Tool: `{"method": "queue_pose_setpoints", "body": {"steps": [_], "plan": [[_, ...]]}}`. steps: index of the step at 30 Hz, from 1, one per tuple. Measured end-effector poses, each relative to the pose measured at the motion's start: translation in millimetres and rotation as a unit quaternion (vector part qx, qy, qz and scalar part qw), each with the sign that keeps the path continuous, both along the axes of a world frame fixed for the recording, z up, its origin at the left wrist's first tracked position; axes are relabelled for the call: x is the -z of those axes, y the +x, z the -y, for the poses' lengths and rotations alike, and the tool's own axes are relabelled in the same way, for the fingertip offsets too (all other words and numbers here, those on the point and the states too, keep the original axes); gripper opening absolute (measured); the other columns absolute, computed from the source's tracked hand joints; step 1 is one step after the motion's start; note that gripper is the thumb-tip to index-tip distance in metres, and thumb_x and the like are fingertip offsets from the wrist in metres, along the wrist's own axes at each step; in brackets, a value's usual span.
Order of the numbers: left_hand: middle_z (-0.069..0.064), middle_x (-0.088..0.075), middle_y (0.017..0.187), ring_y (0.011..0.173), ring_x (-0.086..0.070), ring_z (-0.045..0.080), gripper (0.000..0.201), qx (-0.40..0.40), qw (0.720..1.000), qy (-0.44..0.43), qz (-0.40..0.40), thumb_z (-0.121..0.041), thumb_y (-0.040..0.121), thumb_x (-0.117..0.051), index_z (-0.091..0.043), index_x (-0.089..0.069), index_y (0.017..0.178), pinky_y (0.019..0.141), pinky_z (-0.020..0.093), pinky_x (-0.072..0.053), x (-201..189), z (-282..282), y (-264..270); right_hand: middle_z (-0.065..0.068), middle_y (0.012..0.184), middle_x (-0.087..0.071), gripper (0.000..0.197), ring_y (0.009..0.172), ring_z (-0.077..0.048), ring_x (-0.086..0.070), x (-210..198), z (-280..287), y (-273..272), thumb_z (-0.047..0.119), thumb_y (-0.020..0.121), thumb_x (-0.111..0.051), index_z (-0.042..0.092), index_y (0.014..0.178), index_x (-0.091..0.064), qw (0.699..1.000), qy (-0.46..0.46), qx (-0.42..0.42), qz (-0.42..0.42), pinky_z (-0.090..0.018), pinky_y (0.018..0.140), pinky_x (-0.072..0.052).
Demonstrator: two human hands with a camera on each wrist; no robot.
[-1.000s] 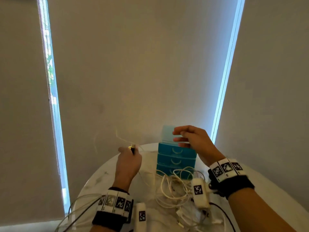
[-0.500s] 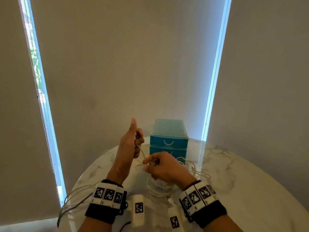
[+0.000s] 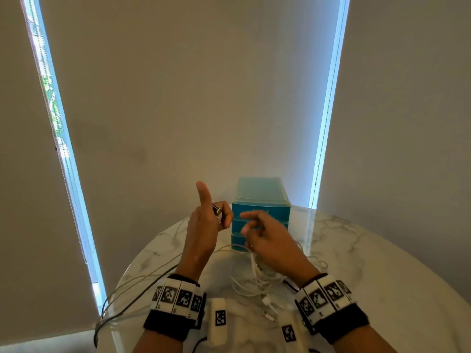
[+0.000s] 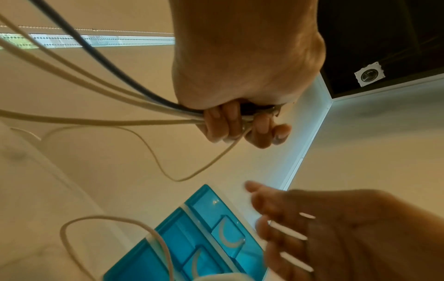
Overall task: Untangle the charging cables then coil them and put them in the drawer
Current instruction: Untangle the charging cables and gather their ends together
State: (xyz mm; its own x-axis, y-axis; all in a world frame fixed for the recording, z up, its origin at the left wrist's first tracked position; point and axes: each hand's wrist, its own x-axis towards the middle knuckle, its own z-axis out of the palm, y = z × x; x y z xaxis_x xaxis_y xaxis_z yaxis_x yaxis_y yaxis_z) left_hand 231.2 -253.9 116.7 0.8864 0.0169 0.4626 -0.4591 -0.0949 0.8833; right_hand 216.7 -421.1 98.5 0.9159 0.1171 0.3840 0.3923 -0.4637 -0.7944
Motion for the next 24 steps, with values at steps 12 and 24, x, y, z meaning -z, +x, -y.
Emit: {"method": "queue_pose_setpoints", "body": {"steps": [12,24], "plan": [[0.011,-0.081,0.103,0.095,-0.079,0.016,0.101,0.151,0.976,0.021,-0.152,-0.068,0.104,0.003,-0.001,-0.070,0.122,0.068,0.015,-0.057,18,29,-1,0.019,0.115,-0.074,0.021,0.110,-0.004,-0.072,12,10,-38,0.039,0.094,-0.080,0.042,0.114,-0.074,0.986,0.095,0.026,0.137,-0.028,0.095,-0.063],[0.006,-0.056,0.081,0.047,-0.031,0.008,0.092,0.138,0.984,-0.028,-0.107,-0.081,0.098,-0.022,-0.009,-0.077,0.112,0.044,0.023,-0.021,11,25,6,0.004,0.097,-0.080,0.026,0.091,-0.015,-0.079,22,31,-38,0.022,0.090,-0.087,0.024,0.112,-0.074,0.963,0.247,0.066,0.083,-0.031,0.084,-0.066]]}}
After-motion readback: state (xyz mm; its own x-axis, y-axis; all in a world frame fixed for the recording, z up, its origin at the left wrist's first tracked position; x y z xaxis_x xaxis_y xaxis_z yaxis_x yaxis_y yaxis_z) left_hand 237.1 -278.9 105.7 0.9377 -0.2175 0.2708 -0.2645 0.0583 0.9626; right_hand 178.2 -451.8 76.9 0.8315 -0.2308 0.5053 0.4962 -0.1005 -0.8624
